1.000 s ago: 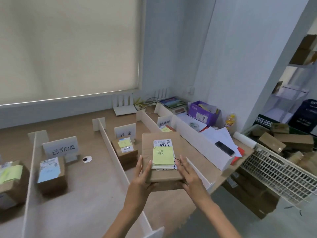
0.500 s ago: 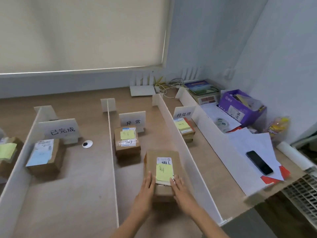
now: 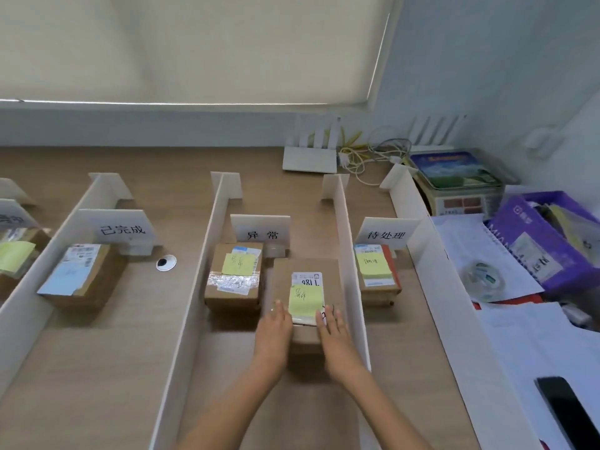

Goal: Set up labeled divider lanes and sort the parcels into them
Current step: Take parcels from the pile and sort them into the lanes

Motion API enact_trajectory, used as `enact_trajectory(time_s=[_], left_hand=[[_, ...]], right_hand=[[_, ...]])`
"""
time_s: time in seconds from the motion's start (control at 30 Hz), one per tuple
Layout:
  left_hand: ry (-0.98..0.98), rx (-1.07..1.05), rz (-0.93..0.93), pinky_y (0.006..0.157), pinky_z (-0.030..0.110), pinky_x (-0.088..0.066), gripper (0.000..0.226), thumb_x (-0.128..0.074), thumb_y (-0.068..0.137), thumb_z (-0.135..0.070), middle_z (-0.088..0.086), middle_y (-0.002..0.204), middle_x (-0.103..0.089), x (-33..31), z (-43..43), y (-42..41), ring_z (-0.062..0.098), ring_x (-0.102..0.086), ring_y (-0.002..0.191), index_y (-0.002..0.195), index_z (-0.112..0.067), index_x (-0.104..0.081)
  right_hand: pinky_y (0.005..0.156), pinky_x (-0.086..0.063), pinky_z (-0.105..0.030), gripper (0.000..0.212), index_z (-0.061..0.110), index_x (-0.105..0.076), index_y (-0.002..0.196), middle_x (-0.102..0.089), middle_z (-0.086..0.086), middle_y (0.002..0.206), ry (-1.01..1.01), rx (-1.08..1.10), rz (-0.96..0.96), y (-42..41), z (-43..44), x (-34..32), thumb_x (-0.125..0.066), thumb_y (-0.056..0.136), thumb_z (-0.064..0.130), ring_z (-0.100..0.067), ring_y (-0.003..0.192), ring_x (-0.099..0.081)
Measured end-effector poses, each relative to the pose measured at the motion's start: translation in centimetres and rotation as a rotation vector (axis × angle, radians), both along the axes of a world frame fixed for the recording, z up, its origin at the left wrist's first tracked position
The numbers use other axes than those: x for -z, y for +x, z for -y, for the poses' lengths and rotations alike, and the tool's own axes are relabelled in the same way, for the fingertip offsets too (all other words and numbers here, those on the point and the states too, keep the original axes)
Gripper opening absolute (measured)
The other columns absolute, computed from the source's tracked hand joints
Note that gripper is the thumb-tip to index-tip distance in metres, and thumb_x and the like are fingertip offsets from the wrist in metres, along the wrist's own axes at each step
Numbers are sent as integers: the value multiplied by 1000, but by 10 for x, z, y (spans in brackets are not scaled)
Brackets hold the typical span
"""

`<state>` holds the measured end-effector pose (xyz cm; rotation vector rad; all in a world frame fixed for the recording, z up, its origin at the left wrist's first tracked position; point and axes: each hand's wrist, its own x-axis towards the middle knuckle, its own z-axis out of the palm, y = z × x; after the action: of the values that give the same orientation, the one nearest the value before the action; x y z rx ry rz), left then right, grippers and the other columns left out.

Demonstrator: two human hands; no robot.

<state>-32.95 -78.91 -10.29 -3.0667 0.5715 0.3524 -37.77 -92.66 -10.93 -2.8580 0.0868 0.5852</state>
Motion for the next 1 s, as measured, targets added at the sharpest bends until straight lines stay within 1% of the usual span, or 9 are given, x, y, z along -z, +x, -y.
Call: enact_trajectory(time_s=[0.23, 0.3, 0.37, 0.47, 0.57, 0.63, 0.73, 0.9, 1.0], left_hand=[[65, 17, 53, 99, 36, -39, 60, -42, 92, 6, 21, 155, -14, 8, 16, 47, 33, -40, 127, 146, 1, -16], [66, 6, 28, 101, 36, -38, 66, -52, 90, 1, 17, 156, -14, 4, 16, 52, 32, -38, 130, 146, -3, -18], [47, -4, -21, 107, 39, -33, 77, -63, 86, -13, 12, 157, -10, 1, 10, 52, 31, -30, 135, 147, -9, -16], [-50, 8, -75, 118, 41, -18, 89, -65, 86, -30, 10, 158, 7, -8, -9, 44, 31, -5, 145, 150, -17, -5], [-285, -27, 62, 118, 34, -10, 78, -53, 92, -24, 8, 158, 12, -36, -37, 28, 26, 4, 147, 151, -18, -2], [-400, -49, 127, 118, 32, -10, 70, -47, 95, -25, 5, 159, 3, -60, -68, 10, 22, 3, 147, 151, -19, -7], [-443, -79, 200, 116, 33, -20, 61, -48, 94, -28, 5, 157, -14, -83, -141, -30, 22, -8, 146, 149, -23, -21], [-510, -372, 247, 112, 32, -26, 45, -48, 96, -29, 1, 150, -31, -105, -306, -129, 18, -23, 142, 139, -26, -40], [-548, -548, 297, 106, 29, -31, 39, -53, 93, -26, 0, 136, -48, -121, -414, -203, 20, -41, 129, 131, -20, -50]], right_hand=[[120, -3, -40, 94, 12, 11, 150, 20, -11, 156, 9, -27, 35, 55, 20, 5, -47, 81, -15, -32, 144, 18], [119, -3, -40, 91, 12, 10, 150, 20, -10, 157, 13, -26, 32, 61, 21, 3, -46, 83, -14, -32, 144, 17], [119, -4, -40, 88, 13, 8, 151, 18, -9, 157, 26, -13, 28, 62, 22, 1, -44, 85, -11, -31, 144, 16], [119, -4, -40, 88, 20, 9, 151, 10, -6, 159, 110, 60, 63, 57, 19, -9, -43, 85, -9, -28, 146, 10], [118, -3, -39, 85, 23, 4, 151, 1, -3, 160, 116, 126, 223, 42, 6, -21, -39, 86, -10, -27, 146, 7], [118, -3, -38, 78, 22, -3, 152, -3, -4, 160, 124, 104, 307, 27, -17, -34, -35, 87, -9, -27, 147, 4], [119, -5, -36, 72, 20, -9, 151, -11, -3, 159, 187, -15, 396, -4, -77, -58, -34, 89, -6, -27, 147, 0], [118, -13, -35, 62, 20, -16, 150, -24, 2, 155, 345, -203, 440, -64, -219, -96, -38, 95, 3, -23, 146, -9], [116, -17, -31, 55, 19, -26, 148, -33, 2, 151, 441, -306, 406, -104, -314, -105, -39, 97, 6, -23, 145, -17]])
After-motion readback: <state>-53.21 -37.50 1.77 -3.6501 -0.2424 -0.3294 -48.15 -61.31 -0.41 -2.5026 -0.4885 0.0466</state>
